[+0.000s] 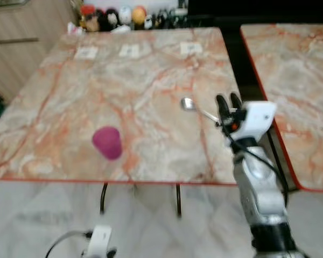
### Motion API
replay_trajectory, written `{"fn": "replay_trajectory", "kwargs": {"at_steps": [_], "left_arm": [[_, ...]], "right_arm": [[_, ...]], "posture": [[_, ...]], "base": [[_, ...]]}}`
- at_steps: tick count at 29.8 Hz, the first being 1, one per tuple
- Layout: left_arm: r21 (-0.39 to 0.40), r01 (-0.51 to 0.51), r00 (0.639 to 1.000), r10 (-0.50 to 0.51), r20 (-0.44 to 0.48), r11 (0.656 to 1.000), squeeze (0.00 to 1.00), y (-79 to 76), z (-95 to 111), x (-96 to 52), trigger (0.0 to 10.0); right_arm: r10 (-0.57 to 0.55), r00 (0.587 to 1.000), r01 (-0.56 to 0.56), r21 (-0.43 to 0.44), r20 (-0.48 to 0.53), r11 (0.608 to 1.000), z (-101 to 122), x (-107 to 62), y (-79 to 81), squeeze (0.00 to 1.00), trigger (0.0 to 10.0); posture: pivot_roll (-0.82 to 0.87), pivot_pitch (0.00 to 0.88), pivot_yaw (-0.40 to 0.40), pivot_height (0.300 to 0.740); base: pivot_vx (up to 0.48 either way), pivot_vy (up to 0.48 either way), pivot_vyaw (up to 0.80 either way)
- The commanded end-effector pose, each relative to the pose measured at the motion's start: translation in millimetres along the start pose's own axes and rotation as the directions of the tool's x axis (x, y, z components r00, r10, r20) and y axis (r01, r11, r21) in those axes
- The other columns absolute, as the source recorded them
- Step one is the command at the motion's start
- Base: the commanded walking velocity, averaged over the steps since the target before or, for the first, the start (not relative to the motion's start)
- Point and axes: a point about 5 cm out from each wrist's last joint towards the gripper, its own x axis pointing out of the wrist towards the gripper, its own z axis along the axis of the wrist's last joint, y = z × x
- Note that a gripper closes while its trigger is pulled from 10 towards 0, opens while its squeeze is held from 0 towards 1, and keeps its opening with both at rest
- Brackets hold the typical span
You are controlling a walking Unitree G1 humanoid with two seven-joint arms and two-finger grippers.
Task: Setting the table
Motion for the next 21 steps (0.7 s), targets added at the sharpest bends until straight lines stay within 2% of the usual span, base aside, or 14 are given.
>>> {"fn": "replay_trajectory", "kwargs": {"at_steps": [1,7,15,18,21], "left_arm": [[-0.001,0.014,1.0,-0.014,-0.018,1.0,0.0,-5.2,-5,-0.4,10.0],[0.0,0.011,1.0,-0.011,-0.01,1.0,0.0,-2.3,-3,-0.4,10.0],[0.002,0.014,1.0,-0.014,-0.006,1.0,0.0,-1.8,-2,-0.3,10.0],[0.003,0.016,1.0,-0.016,-0.005,1.0,0.0,-2.2,-2,-0.2,10.0],[0.002,0.017,1.0,-0.017,-0.003,1.0,0.0,-2.8,-1,0.0,10.0]], "right_arm": [[-0.011,1.0,0.011,-0.007,0.004,1.0,3,-0.7,-5.1,0.0,10.0],[0.01,1.0,-0.009,-0.025,0.006,1.0,3,0.1,-2.4,0.0,10.0],[0.023,0.999,-0.023,-0.019,-0.028,1.0,-1,-0.7,-2.0,0.0,10.0],[0.016,0.997,-0.02,-0.049,-0.079,0.999,-8,1.1,-5.8,0.0,10.0],[0.015,0.996,-0.019,-0.052,-0.085,0.998,-9,2.3,-7.2,0.0,10.0]], "posture": [[-0.15,0.118,0.065,0.74],[-0.15,0.119,0.064,0.74],[-0.15,0.121,0.063,0.74],[-0.15,0.12,0.063,0.74],[-0.15,0.121,0.062,0.74]], "base": [[0.349,0.0,0.0],[0.33,0.0,0.33],[0.0,0.0,0.07],[0.0,0.0,0.0],[0.0,0.0,0.0]]}}
